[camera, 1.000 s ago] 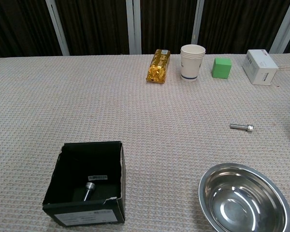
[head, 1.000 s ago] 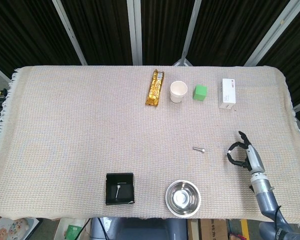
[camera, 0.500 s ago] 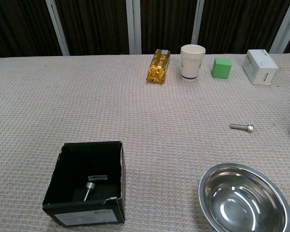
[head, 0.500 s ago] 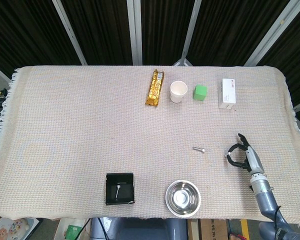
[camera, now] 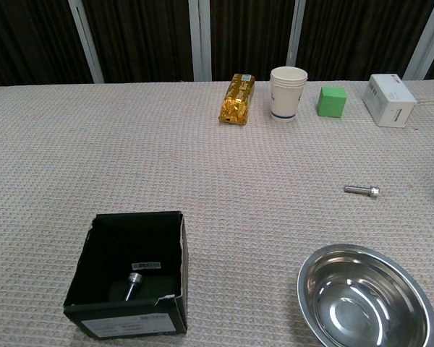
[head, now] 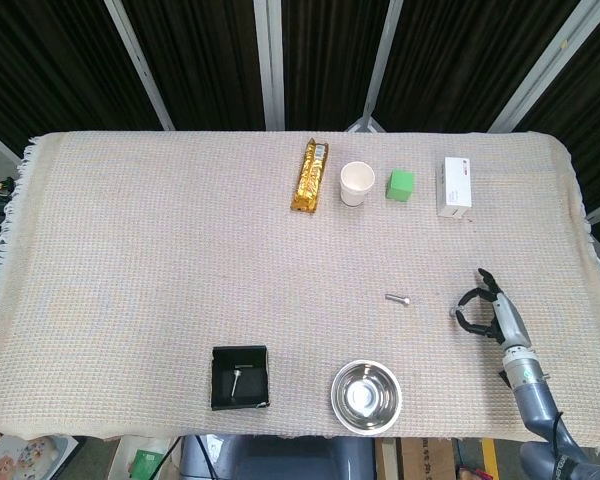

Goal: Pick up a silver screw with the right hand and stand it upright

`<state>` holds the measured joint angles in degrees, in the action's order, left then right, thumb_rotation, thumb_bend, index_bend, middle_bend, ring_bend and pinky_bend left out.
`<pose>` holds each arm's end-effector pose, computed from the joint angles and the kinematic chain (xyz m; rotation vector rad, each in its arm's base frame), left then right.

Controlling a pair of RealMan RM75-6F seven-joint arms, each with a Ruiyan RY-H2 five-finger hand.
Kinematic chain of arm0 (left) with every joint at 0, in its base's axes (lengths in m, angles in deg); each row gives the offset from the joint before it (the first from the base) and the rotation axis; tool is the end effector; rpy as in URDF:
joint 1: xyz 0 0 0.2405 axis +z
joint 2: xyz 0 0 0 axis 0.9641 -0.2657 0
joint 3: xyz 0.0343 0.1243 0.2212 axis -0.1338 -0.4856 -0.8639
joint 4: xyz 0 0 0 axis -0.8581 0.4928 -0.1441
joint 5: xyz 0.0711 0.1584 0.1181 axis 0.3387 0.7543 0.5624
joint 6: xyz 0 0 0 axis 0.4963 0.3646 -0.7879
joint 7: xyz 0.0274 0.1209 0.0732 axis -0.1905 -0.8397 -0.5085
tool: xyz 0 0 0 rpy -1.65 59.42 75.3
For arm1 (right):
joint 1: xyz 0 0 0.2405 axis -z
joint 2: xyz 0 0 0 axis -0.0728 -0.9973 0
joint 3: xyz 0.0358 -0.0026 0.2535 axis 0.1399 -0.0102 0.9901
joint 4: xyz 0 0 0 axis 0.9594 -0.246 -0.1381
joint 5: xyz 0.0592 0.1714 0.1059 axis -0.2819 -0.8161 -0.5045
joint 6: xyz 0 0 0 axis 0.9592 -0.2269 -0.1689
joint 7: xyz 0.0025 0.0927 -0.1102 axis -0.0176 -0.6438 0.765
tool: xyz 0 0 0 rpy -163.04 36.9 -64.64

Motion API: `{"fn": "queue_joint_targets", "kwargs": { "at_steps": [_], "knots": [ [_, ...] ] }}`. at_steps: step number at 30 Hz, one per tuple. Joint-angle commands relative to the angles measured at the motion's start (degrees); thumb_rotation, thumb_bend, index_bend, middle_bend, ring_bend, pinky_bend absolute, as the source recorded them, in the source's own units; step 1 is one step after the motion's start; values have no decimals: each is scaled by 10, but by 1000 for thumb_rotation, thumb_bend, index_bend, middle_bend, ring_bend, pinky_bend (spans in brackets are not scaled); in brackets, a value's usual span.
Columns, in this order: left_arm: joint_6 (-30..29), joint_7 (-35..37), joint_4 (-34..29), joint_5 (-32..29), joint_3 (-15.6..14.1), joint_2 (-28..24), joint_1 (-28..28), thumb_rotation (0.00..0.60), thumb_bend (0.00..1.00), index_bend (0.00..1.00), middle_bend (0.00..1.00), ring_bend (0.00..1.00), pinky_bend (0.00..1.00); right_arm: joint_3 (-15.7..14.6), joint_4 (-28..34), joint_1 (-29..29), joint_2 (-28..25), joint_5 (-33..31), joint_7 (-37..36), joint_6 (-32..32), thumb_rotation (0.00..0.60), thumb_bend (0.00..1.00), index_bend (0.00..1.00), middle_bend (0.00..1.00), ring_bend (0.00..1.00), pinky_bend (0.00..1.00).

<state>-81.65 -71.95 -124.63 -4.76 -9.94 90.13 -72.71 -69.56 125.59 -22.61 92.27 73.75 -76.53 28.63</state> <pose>-0.3221 0.1532 0.2051 -1.1209 -0.8511 -0.8087 -0.3537 -0.2805 0.0457 1.0224 -1.7237 1.1158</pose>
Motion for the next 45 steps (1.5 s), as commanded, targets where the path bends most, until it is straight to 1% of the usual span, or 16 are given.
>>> {"fn": "queue_joint_targets", "kwargs": {
  "at_steps": [1, 12, 17, 21, 23, 25, 28, 34, 37, 39, 43, 45],
  "knots": [
    [0, 0, 0, 0, 0, 0, 0, 600, 40, 53, 68, 22, 130, -1, 5, -1, -5, -3, 2, 7, 600, 404, 536, 0, 0, 0],
    [0, -1, 0, 0, 0, 1, 0, 600, 39, 53, 67, 22, 130, -5, 18, -2, -19, 4, 2, 14, 600, 404, 513, 0, 0, 0],
    [-1, -1, 0, 1, 0, 1, 0, 600, 40, 53, 67, 22, 130, -7, 23, -3, -23, 7, 2, 17, 600, 401, 484, 0, 0, 0],
    [-1, -2, 0, 0, 0, 1, 0, 600, 40, 53, 67, 22, 130, -7, 42, -4, -37, 9, 9, 20, 600, 366, 428, 0, 0, 0],
    [-1, -1, 0, 1, 0, 1, 0, 600, 40, 53, 67, 22, 130, -4, 57, -5, -46, 9, 15, 16, 600, 344, 370, 0, 0, 0],
    [-3, 0, 1, 2, 0, 1, 0, 600, 40, 53, 67, 22, 130, 2, 79, -10, -63, 9, 34, 12, 600, 332, 280, 0, 0, 0],
    [-1, 1, 1, 1, 0, 1, 0, 600, 40, 53, 67, 22, 130, 13, 114, -16, -87, -1, 83, 1, 600, 300, 218, 0, 0, 0],
    [2, 2, 2, -2, 2, 1, -2, 600, 40, 53, 67, 22, 130, 38, 202, -35, -134, -38, 214, -22, 600, 290, 209, 0, 0, 0],
    [6, 2, 2, -2, 2, 1, -4, 600, 39, 53, 67, 22, 130, 42, 254, -56, -157, -75, 303, -10, 600, 281, 209, 0, 0, 0],
    [8, 3, 2, -2, 1, 1, -5, 600, 40, 53, 67, 22, 130, 45, 282, -73, -163, -105, 363, -7, 600, 280, 209, 0, 0, 0],
    [4, 8, 1, -2, 1, -2, -2, 600, 40, 53, 67, 22, 130, 38, 322, -120, -163, -181, 523, -13, 600, 280, 209, 0, 0, 0],
    [1, 13, 2, -5, 3, -3, 0, 600, 40, 53, 67, 22, 130, 33, 338, -150, -150, -221, 612, -31, 600, 280, 209, 0, 0, 0]
  ]
}}
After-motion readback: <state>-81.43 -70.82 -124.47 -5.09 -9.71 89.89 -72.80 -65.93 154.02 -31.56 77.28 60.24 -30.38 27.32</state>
